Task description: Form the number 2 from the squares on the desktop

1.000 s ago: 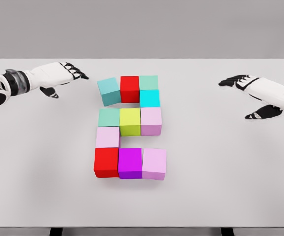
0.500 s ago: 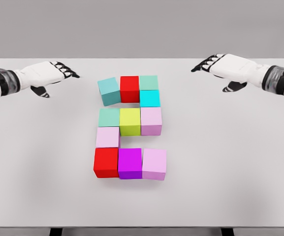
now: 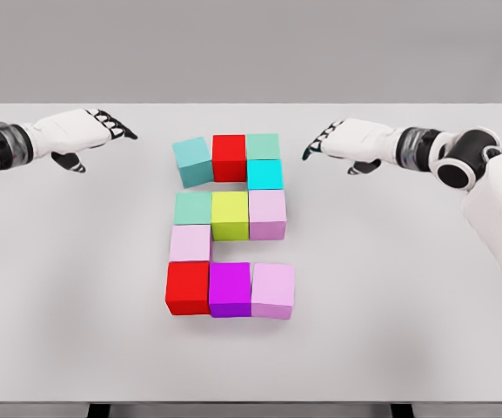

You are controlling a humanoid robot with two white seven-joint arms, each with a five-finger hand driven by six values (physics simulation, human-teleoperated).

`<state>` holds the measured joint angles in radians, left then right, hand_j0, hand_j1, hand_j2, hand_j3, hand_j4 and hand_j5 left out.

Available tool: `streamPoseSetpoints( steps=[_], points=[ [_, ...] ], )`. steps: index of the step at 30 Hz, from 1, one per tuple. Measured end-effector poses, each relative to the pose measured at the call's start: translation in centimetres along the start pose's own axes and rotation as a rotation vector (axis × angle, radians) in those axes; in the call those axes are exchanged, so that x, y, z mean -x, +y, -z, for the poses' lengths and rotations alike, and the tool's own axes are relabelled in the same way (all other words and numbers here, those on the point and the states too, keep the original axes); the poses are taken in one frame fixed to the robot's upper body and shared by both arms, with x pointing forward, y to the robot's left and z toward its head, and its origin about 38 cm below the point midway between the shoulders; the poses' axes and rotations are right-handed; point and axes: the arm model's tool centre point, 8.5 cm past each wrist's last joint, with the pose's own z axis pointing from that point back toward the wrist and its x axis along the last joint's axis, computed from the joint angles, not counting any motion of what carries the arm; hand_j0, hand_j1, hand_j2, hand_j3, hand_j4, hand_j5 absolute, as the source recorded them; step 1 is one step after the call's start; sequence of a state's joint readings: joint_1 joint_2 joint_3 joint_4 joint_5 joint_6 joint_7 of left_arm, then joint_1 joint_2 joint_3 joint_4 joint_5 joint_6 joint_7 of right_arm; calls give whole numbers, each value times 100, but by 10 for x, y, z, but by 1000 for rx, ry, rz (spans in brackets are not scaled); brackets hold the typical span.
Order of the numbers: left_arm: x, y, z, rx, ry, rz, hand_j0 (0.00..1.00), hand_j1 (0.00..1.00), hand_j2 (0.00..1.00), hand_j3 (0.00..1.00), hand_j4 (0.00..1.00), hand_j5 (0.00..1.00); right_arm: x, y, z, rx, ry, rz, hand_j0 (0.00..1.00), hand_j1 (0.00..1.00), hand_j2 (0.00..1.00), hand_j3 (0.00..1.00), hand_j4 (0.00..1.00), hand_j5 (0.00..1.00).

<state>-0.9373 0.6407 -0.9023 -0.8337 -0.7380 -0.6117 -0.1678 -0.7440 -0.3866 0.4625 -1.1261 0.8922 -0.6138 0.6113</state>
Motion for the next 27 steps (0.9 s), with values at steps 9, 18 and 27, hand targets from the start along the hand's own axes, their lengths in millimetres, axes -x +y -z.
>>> streamPoseSetpoints(
  steps=[9,18,27],
  points=[
    [1,-1,-1,1,3,-2,96,96,96,96,96,96,-19,2,18,-17,-42,-12,74,74,74,74,74,74],
    [2,-1,-1,2,5,-3,96,96,96,96,96,96,-27,3,22,-22,-61,-25,74,74,74,74,74,74],
    [1,-1,-1,1,4,-3,96,96,96,96,96,96,-40,-5,28,-5,-88,-45,74,74,74,74,74,74]
  ],
)
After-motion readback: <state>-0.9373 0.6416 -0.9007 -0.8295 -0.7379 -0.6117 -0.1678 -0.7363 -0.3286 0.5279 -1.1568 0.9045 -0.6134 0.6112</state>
